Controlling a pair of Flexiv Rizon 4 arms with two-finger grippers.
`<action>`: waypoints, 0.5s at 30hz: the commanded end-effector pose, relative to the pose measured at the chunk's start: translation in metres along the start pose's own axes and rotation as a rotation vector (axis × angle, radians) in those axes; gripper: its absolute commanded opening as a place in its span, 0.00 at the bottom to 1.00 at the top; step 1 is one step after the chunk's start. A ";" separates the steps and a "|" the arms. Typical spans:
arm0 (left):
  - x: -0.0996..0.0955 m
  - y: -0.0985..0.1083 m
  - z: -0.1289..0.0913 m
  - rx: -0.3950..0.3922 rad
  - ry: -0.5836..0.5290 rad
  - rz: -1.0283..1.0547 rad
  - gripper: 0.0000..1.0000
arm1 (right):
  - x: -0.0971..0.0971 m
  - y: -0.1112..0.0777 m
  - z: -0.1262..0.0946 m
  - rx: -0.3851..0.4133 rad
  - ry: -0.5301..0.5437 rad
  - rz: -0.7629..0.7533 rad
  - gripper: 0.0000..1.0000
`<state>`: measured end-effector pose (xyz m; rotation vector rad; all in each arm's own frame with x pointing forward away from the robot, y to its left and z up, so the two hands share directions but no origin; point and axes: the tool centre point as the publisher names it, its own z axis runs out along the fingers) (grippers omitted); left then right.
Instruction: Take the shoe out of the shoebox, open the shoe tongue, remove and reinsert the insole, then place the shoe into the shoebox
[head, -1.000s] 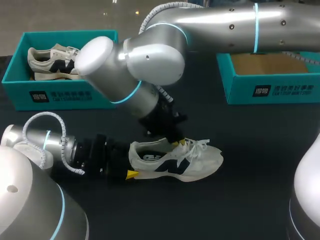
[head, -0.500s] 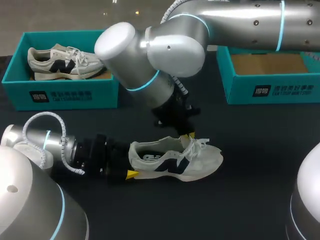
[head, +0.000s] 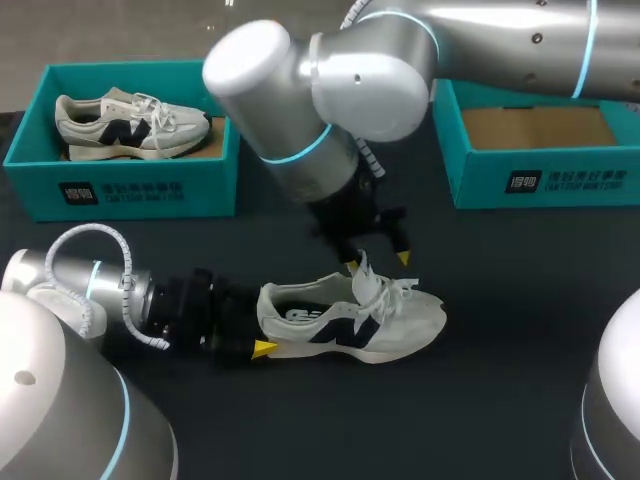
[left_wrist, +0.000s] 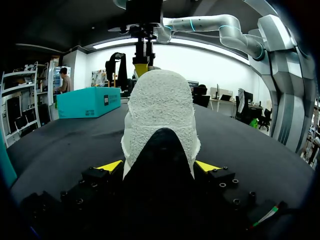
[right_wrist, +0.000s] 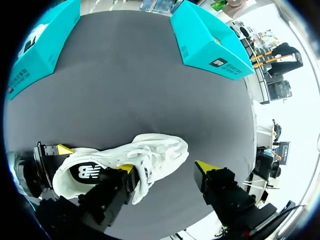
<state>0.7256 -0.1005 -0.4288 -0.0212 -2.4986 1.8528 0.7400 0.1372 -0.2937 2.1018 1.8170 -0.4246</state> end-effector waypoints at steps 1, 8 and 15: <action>0.000 0.002 0.000 0.000 -0.001 0.001 0.00 | 0.007 -0.010 -0.007 0.010 0.000 0.346 0.90; 0.000 0.002 0.000 0.000 -0.001 0.001 0.00 | 0.012 -0.024 -0.005 0.034 0.042 0.337 0.98; 0.000 0.002 0.000 0.000 -0.001 0.001 0.00 | 0.013 -0.033 0.002 0.035 0.068 0.341 0.96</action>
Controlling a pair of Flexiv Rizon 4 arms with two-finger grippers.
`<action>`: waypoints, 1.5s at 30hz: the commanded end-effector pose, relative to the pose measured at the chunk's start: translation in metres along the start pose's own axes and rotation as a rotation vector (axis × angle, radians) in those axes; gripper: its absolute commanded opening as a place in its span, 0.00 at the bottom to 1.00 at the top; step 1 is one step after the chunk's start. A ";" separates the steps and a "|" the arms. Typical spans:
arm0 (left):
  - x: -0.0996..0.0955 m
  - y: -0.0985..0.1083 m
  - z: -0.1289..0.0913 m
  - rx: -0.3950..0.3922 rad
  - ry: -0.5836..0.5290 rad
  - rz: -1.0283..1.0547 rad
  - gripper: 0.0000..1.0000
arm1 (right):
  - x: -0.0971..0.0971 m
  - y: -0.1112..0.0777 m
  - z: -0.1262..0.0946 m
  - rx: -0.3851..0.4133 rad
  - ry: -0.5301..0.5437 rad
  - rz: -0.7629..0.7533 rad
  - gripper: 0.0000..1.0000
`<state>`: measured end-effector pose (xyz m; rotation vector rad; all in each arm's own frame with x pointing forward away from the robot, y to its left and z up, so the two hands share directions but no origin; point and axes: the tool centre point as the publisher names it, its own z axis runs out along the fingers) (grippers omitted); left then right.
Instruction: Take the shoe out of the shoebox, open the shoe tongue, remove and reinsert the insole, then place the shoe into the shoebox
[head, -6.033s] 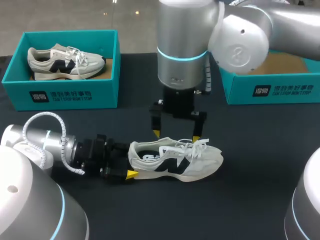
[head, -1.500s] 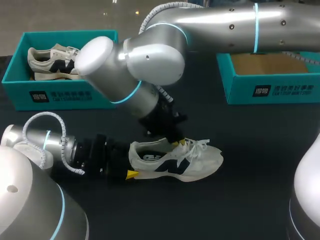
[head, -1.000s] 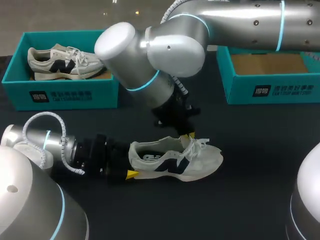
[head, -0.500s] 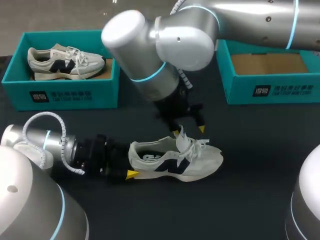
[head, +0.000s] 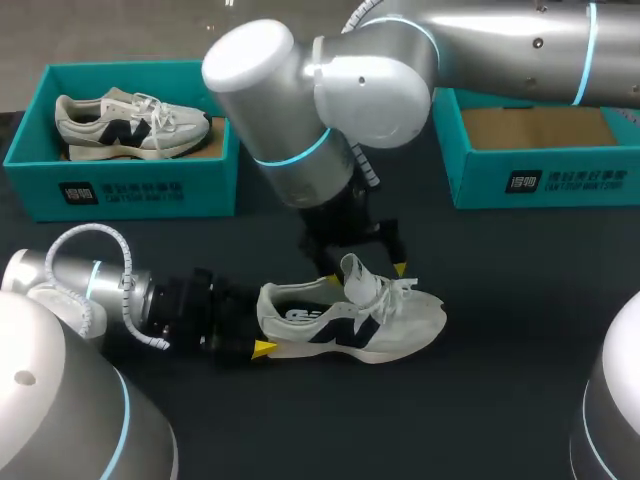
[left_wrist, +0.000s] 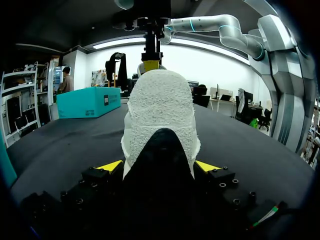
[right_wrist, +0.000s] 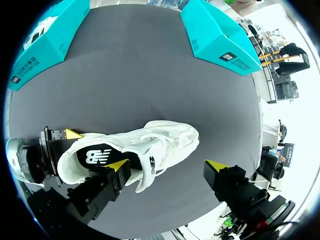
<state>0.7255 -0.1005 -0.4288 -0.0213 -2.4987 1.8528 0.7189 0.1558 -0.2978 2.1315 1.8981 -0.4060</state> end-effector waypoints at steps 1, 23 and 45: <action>0.000 0.002 0.000 0.000 -0.001 0.000 0.00 | -0.005 -0.009 0.008 -0.008 0.018 0.376 0.96; 0.000 0.002 0.000 0.000 -0.001 0.000 0.00 | -0.038 0.030 0.037 0.053 0.206 0.350 0.00; 0.000 0.002 0.000 0.000 -0.001 0.000 0.00 | -0.029 0.010 0.016 0.005 0.324 0.198 1.00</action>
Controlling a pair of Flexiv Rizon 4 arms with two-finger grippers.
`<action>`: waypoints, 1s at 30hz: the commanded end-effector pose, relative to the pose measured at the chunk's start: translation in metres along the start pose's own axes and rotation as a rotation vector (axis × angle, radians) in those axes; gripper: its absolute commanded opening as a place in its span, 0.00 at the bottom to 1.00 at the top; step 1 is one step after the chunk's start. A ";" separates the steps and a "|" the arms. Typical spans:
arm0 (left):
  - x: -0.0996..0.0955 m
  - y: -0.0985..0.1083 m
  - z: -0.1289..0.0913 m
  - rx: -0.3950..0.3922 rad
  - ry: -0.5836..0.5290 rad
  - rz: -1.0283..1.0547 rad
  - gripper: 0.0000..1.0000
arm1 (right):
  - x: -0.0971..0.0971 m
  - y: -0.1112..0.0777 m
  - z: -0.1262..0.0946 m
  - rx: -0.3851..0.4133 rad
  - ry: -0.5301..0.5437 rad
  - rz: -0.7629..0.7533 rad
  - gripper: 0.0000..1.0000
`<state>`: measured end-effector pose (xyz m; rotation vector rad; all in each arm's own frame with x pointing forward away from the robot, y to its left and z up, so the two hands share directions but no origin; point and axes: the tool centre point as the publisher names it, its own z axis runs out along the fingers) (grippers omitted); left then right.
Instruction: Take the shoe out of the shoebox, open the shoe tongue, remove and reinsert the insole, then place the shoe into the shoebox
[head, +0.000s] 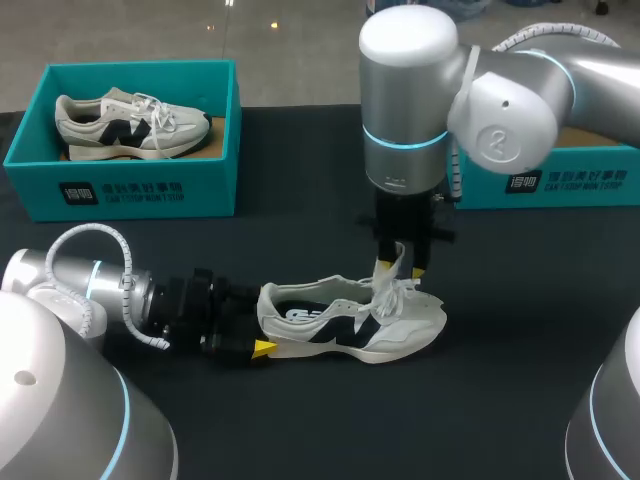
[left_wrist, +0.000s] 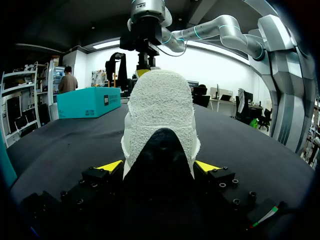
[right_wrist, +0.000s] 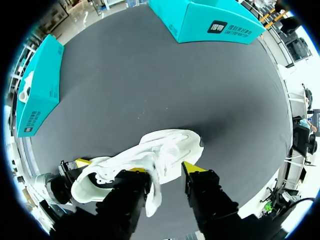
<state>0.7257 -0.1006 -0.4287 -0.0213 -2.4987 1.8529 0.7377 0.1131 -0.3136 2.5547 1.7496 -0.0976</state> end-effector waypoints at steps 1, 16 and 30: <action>0.000 0.002 0.000 0.000 -0.001 0.000 0.00 | 0.004 -0.018 -0.016 -0.061 0.036 -0.088 1.00; 0.000 0.002 0.000 0.000 -0.001 0.000 0.00 | 0.051 -0.072 -0.086 -0.159 -0.065 -0.773 1.00; 0.000 0.002 0.000 0.000 -0.001 0.000 0.00 | 0.072 -0.100 -0.074 -0.216 -0.048 -1.227 1.00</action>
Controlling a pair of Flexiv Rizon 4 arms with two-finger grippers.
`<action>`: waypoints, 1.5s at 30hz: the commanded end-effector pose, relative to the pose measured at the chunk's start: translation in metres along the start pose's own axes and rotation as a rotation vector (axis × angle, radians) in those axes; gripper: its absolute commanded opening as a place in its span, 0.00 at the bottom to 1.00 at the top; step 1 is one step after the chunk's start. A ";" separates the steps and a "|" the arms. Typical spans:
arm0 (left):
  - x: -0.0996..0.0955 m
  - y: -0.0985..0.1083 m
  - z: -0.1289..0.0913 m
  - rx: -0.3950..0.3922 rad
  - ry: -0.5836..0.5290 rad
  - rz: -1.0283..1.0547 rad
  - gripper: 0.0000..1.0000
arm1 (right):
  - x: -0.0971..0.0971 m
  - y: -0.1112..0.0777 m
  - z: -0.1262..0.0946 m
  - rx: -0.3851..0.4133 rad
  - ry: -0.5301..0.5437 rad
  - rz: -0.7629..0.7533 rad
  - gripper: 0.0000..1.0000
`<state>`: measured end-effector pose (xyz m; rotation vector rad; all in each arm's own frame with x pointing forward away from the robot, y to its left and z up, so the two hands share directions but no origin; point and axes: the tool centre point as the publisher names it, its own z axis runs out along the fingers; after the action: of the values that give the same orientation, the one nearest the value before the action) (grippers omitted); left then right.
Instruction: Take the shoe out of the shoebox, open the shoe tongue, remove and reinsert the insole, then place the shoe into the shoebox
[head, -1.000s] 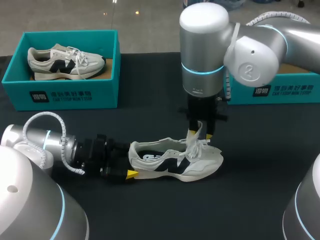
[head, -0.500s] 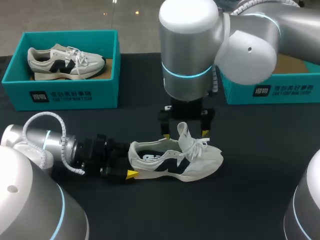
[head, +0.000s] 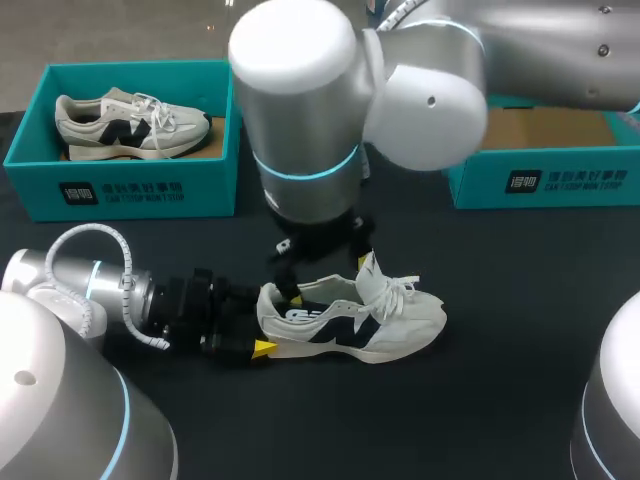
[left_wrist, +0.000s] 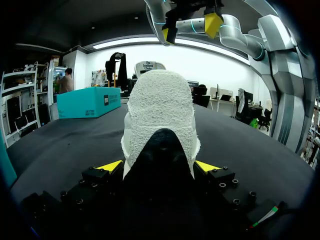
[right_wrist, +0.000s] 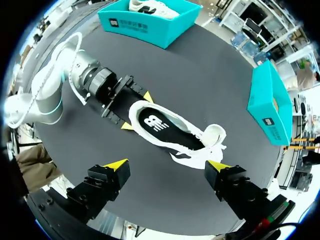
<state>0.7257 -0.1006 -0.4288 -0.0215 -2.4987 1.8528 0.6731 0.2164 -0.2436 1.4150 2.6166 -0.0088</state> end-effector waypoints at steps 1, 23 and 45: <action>0.000 0.002 0.000 0.000 -0.001 0.000 0.00 | 0.005 0.002 0.001 -0.040 -0.010 -0.286 1.00; 0.000 0.002 0.000 0.000 -0.001 0.000 0.00 | 0.016 -0.003 0.013 -0.229 0.145 -1.003 1.00; 0.000 0.002 0.000 0.000 -0.001 0.000 0.00 | 0.016 -0.005 0.011 -0.148 0.162 -1.058 1.00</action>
<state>0.7257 -0.1005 -0.4289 -0.0214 -2.4988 1.8527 0.6619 0.2271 -0.2550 -0.1207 3.0651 0.1530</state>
